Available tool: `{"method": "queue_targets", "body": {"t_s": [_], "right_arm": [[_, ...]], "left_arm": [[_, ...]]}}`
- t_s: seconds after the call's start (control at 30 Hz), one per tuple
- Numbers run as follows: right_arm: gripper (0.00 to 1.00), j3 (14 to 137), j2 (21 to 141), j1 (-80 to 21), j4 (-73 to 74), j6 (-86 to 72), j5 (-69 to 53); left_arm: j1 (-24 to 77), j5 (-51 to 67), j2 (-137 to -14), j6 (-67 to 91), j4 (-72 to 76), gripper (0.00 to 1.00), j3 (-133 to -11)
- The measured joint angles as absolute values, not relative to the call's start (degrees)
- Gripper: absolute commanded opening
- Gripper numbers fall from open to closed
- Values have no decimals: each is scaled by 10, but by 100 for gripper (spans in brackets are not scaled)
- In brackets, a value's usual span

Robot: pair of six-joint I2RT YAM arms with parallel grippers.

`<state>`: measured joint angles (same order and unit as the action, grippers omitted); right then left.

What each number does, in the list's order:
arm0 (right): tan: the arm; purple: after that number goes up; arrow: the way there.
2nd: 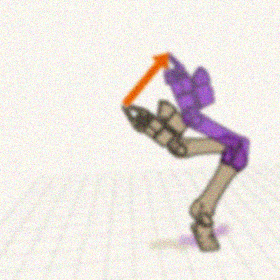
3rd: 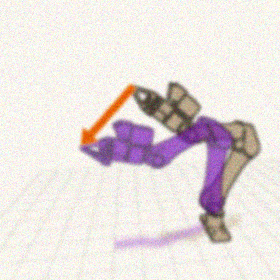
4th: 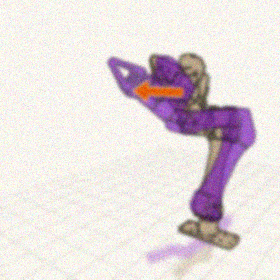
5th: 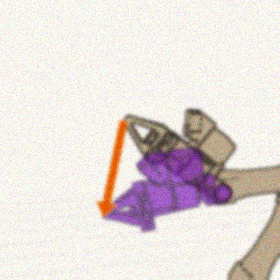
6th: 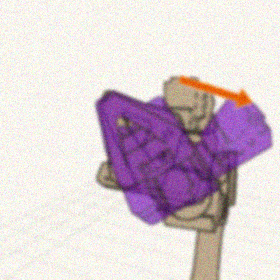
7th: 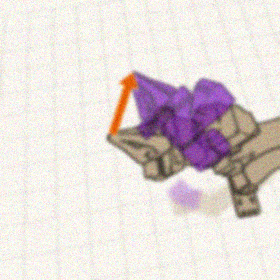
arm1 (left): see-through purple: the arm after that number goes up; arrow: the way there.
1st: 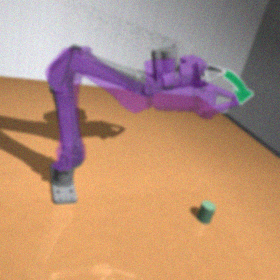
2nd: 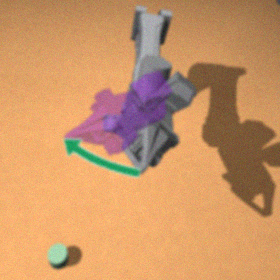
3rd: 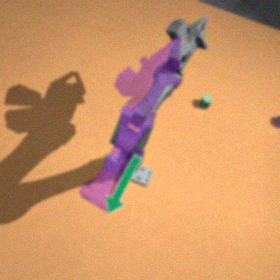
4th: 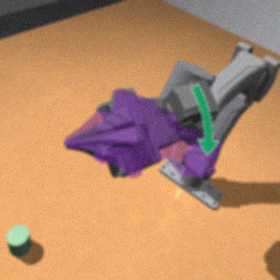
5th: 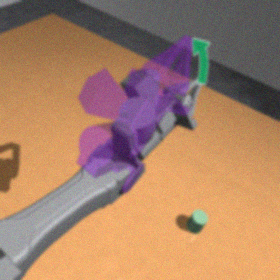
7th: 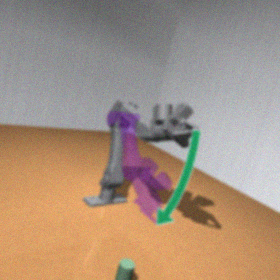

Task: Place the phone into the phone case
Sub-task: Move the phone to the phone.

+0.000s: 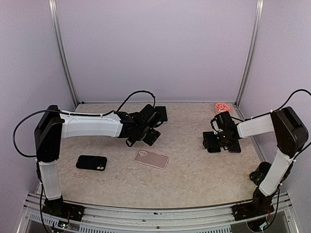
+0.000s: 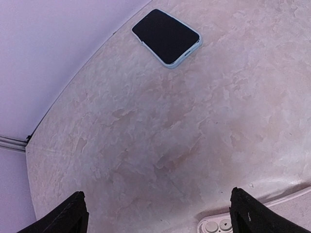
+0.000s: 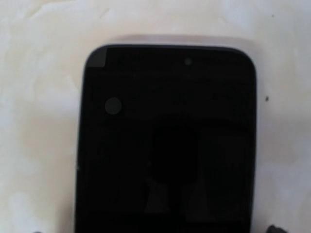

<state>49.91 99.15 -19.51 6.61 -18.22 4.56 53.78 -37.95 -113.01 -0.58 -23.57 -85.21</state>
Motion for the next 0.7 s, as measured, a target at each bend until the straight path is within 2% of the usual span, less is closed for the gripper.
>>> {"method": "queue_targets", "body": {"t_s": [0.17,0.47,0.7], "right_arm": [[96,508,1001,-195,66,-174,48],[75,517,1011,-194,64,-161,50],[67,520,1014,-193,61,-161,43]], "left_arm": [[537,-380,-1118,24,-235,99,-850],[529,-391,-1093,52,-226,99,-823],[524,-393,-1068,68,-217,99,-810]]}}
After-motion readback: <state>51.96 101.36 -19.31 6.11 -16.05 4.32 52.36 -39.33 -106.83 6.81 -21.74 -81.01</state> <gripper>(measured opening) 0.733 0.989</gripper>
